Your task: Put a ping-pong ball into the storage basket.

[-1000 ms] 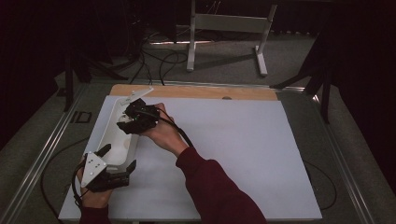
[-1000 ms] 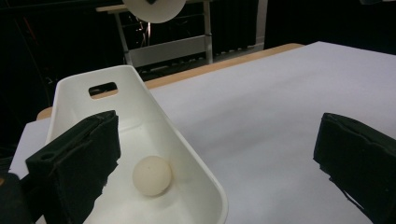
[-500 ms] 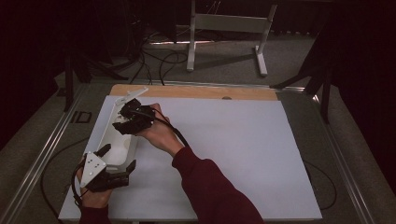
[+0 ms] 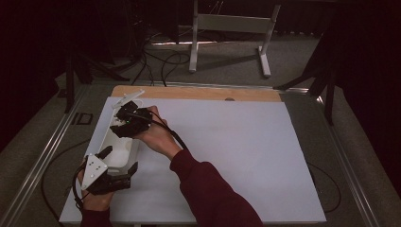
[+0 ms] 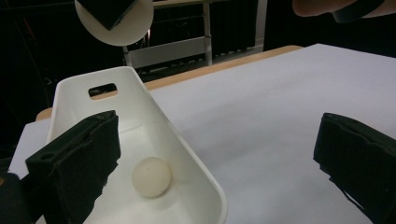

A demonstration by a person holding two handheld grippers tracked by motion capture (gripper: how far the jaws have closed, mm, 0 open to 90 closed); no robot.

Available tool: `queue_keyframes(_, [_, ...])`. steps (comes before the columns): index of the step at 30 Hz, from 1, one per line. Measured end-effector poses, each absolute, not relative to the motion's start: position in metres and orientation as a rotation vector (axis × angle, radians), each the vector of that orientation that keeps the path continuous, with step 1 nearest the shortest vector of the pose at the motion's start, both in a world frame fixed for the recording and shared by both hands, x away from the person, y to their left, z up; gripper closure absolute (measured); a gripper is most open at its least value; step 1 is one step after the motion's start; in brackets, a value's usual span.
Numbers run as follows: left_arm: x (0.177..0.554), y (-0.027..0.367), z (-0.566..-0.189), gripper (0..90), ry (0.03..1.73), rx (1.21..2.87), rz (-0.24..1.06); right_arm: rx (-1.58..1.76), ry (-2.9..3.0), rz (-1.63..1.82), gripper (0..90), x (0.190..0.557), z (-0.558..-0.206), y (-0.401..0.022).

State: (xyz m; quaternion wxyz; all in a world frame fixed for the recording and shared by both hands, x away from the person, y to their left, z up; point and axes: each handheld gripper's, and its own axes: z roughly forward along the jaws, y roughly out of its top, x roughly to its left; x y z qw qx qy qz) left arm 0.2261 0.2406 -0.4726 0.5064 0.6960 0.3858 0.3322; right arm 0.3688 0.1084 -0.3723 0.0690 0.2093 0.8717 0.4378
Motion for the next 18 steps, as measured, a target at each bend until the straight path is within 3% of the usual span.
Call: queue_keyframes(18, [0.2262,0.2394,-0.4722,1.2,0.922,1.684,0.804,0.659,2.634,1.299,50.5,0.3712,-0.3783,0.1181])
